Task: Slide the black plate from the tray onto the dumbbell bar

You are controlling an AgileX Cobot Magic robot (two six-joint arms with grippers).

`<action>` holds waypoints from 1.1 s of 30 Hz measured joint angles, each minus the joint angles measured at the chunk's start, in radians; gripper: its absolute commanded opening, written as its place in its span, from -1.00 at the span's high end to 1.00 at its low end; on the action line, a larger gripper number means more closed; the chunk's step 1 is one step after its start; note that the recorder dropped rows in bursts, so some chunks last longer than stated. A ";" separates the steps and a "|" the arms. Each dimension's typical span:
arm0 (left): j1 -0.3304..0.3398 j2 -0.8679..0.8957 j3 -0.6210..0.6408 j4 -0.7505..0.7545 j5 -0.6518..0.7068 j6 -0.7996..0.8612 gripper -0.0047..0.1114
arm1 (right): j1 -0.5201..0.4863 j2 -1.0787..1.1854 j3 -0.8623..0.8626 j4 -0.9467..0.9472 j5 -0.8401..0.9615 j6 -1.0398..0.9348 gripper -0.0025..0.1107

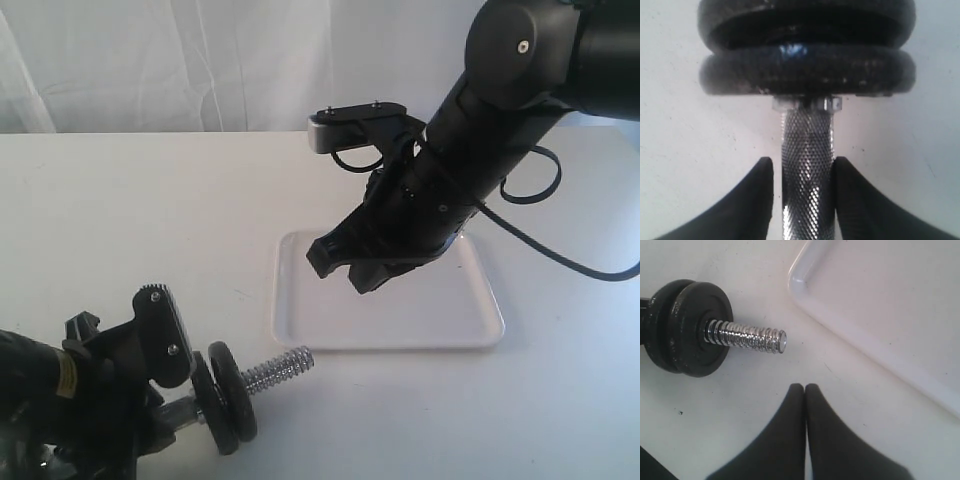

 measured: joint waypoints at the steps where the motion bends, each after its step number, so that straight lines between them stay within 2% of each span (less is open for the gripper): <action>1: 0.000 -0.003 -0.004 0.000 -0.007 0.000 0.03 | 0.000 0.000 0.000 0.000 0.000 0.000 0.96; 4: 0.000 -0.007 -0.009 0.000 -0.009 0.000 -0.04 | 0.000 0.000 0.000 0.000 0.000 0.000 0.96; 13: 0.000 0.027 -0.013 0.002 0.019 0.000 -0.03 | 0.000 0.000 0.000 0.000 0.000 0.000 0.96; 16: 0.000 0.043 -0.013 0.000 0.070 0.000 0.00 | 0.000 0.000 0.000 0.000 0.000 0.000 0.96; 18: 0.000 0.043 -0.013 0.000 0.081 0.000 0.06 | 0.000 0.000 0.000 0.000 0.000 0.000 0.96; 19: 0.000 0.043 -0.013 0.000 0.082 0.000 0.16 | 0.000 0.000 0.000 0.000 0.000 0.000 0.96; 24: 0.000 0.043 -0.013 -0.002 0.089 -0.004 0.92 | 0.000 0.000 0.000 0.000 0.000 0.000 0.96; 33: 0.000 0.045 -0.011 0.002 0.073 0.002 0.92 | 0.000 -0.008 0.000 -0.002 0.008 0.025 0.96</action>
